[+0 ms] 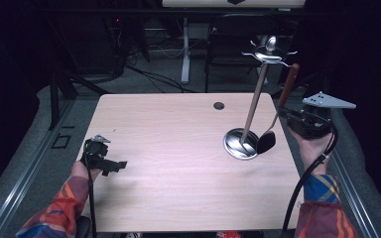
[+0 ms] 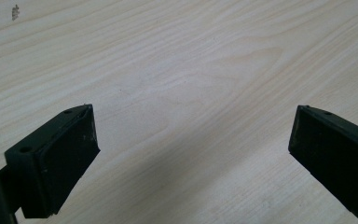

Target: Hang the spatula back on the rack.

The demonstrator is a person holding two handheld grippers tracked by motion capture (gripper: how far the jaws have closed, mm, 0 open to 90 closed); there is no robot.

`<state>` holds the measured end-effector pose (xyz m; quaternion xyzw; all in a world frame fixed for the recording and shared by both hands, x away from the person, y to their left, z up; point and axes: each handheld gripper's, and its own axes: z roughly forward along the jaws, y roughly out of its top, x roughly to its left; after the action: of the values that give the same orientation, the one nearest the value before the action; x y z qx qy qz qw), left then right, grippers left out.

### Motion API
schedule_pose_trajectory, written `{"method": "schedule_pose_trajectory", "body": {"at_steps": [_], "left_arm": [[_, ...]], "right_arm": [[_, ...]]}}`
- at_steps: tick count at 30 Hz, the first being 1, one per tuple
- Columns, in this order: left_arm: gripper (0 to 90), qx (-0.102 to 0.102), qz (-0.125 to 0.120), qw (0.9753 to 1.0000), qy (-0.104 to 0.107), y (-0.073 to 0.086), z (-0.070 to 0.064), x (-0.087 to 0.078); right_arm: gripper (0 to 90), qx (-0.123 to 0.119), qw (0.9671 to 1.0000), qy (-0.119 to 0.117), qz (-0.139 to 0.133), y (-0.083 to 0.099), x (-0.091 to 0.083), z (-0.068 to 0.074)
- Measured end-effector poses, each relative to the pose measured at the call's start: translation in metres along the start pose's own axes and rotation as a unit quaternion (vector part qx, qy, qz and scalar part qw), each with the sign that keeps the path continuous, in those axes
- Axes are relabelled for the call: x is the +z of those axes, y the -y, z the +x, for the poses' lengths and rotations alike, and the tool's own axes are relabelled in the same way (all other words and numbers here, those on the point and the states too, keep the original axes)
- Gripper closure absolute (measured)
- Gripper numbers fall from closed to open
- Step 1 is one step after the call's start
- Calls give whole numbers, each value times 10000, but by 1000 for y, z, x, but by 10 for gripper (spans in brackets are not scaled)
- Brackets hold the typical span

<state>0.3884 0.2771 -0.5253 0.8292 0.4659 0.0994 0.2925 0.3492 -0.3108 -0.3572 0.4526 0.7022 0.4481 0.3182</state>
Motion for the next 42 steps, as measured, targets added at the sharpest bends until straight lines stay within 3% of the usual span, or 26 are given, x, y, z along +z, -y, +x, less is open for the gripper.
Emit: {"method": "schedule_pose_trajectory", "body": {"at_steps": [42], "left_arm": [[12,13,10,10000,-5,0,0,0]], "right_arm": [[845,11,9999,-79,90,-13,15,-4]]}}
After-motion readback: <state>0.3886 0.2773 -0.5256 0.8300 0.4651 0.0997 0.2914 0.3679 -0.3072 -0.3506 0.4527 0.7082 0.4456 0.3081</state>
